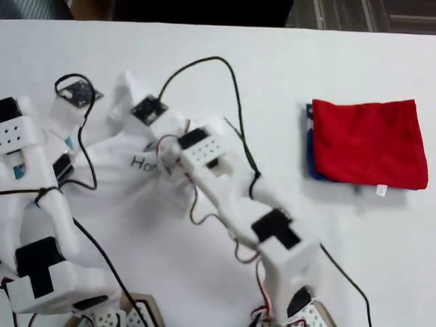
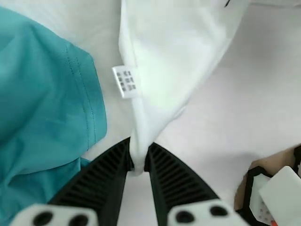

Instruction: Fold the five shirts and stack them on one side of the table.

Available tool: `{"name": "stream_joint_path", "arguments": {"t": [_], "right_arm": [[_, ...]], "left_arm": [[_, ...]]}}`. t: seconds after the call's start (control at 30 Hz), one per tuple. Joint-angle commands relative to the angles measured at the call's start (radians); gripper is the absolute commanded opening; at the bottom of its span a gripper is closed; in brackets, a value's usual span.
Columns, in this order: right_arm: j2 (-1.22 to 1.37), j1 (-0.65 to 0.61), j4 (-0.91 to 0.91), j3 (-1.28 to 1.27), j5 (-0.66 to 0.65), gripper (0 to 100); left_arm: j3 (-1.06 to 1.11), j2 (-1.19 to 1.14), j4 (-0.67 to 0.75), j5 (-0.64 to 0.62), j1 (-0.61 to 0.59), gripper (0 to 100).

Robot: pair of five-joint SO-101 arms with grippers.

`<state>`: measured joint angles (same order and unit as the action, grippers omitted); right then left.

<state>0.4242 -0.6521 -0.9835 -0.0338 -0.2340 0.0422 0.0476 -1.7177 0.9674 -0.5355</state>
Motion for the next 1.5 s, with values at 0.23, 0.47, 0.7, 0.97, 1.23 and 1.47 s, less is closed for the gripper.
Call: {"name": "stream_joint_path", "arguments": {"t": [0.23, 0.47, 0.7, 0.97, 1.23, 1.47], "right_arm": [[0.027, 0.271, -0.145, 0.190, 0.008, 2.0], [-0.096, 0.325, -0.288, 0.072, -0.160, 2.1], [-0.367, 0.329, -0.186, -0.353, -0.299, 2.1], [-0.924, 0.358, -0.048, -0.907, -0.333, 2.1], [-1.270, 0.536, -0.058, -1.071, -0.433, 6.6], [-1.379, 0.628, -0.061, -0.956, -0.430, 25.7]], "left_arm": [[-0.007, 0.046, 0.005, 0.011, -0.009, 3], [-0.013, 0.048, 0.006, 0.008, -0.009, 3], [-0.007, 0.040, 0.103, -0.071, -0.008, 3], [-0.002, 0.038, 0.109, -0.081, -0.006, 3], [-0.002, 0.037, 0.115, -0.081, -0.002, 3], [0.013, 0.035, 0.118, -0.081, -0.002, 3]]}}
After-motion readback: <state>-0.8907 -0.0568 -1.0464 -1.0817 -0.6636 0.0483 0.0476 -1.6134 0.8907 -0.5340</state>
